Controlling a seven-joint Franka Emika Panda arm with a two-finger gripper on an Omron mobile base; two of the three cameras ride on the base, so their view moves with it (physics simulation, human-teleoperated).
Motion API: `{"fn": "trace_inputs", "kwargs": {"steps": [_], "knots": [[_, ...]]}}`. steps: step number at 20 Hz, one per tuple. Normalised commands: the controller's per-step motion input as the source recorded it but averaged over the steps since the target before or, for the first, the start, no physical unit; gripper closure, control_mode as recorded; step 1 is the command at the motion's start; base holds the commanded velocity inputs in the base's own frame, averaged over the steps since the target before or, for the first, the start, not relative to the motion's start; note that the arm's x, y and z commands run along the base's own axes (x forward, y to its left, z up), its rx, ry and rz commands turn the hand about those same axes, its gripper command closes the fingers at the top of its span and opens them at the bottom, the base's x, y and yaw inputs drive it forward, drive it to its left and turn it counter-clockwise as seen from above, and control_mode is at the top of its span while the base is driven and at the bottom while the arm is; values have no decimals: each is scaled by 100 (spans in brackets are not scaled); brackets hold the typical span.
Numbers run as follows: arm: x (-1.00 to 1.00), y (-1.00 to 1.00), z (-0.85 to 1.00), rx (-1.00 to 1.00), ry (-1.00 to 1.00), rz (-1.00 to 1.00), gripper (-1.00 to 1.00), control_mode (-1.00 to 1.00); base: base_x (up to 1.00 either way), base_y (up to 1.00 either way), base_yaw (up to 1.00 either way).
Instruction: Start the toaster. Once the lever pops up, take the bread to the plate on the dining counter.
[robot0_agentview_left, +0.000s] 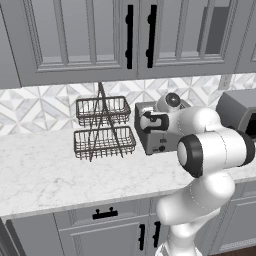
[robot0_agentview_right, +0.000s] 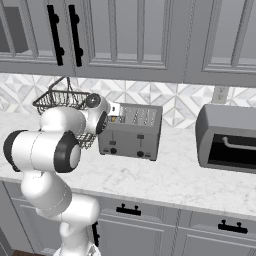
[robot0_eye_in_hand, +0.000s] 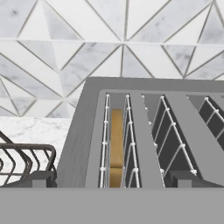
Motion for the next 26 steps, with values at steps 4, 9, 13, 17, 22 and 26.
{"fn": "trace_inputs", "kwargs": {"steps": [4, 9, 13, 17, 22, 26], "knots": [[0, 0, 0, 0, 0, 0, -100, -100, 0, 0, 0], [0, 0, 0, 0, 0, 0, -100, -100, 0, 0, 0], [0, 0, 0, 0, 0, 0, -100, -100, 0, 0, 0], [0, 0, 0, 0, 0, 0, -100, -100, 0, 0, 0], [0, 0, 0, 0, 0, 0, -100, -100, 0, 0, 0], [0, 0, 0, 0, 0, 0, -100, -100, 0, 0, 0]]}}
